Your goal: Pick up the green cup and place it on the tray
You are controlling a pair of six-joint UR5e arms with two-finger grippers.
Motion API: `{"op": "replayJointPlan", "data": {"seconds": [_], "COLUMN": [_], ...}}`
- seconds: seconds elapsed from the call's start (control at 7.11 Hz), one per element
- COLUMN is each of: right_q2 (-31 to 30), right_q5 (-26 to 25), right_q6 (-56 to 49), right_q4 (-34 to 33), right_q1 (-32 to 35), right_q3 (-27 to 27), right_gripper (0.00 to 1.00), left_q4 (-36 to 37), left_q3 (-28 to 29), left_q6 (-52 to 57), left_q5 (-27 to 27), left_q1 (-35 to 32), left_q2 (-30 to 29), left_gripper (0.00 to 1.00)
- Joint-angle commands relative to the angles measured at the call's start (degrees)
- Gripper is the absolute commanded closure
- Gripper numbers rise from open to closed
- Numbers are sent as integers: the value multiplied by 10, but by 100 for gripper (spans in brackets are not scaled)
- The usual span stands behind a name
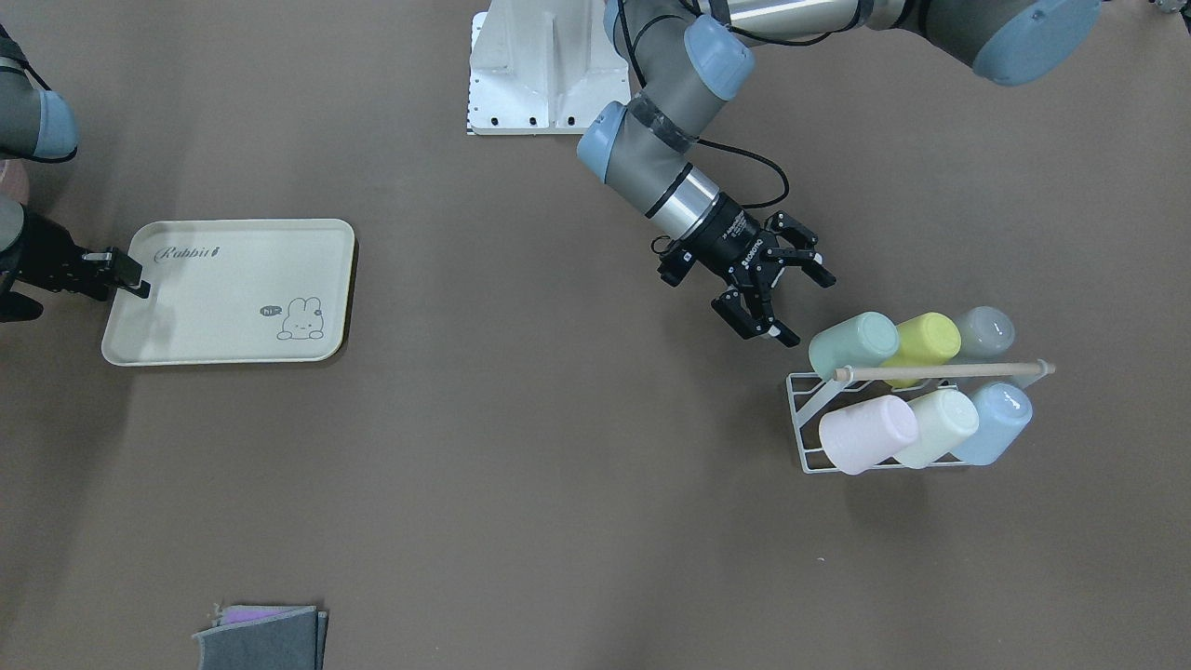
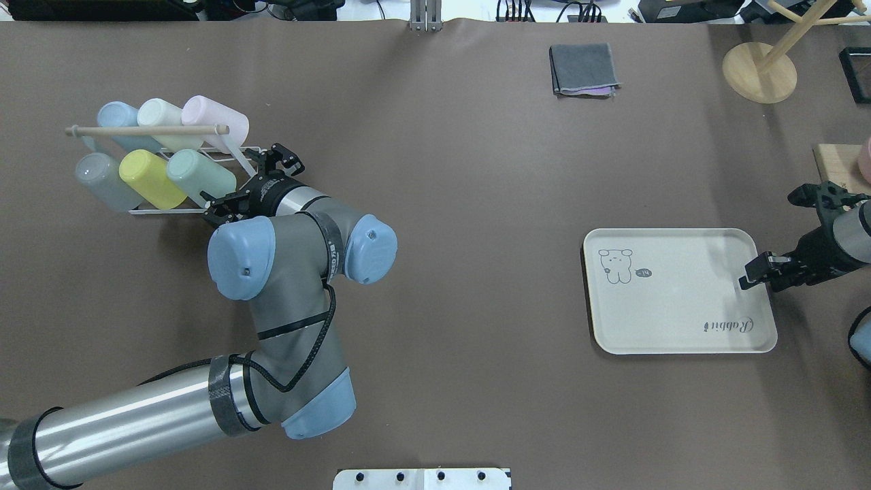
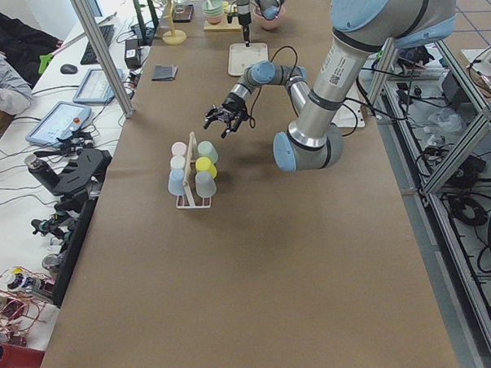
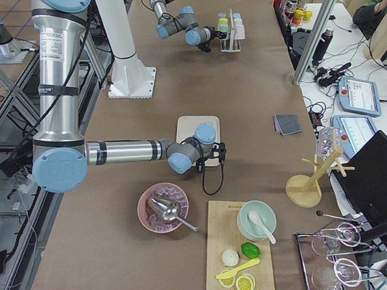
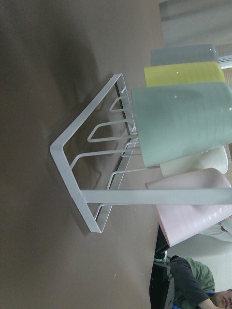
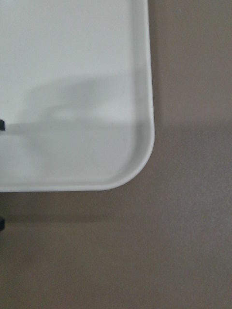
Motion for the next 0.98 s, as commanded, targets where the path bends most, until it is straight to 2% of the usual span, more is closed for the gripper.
{"op": "replayJointPlan", "data": {"seconds": [0.0,0.14,0.28,0.42,0.84], "right_q2": [-4,-3,-3,-3,-3], "right_q5": [0,0,0,1,5], "right_q6": [-1,-1,-1,-1,-1], "right_q4": [1,1,1,1,0], "right_q1": [1,1,1,1,2], "right_q3": [1,1,1,0,-1], "right_gripper": [35,37,44,49,51], "left_q4": [14,13,11,10,10], "left_q3": [17,25,38,41,44], "left_q6": [-28,-29,-40,-45,-46], "left_q5": [15,15,15,36,90], "left_q1": [7,16,16,23,23], "left_q2": [14,17,17,22,30], "left_gripper": [2,2,2,2,2]}}
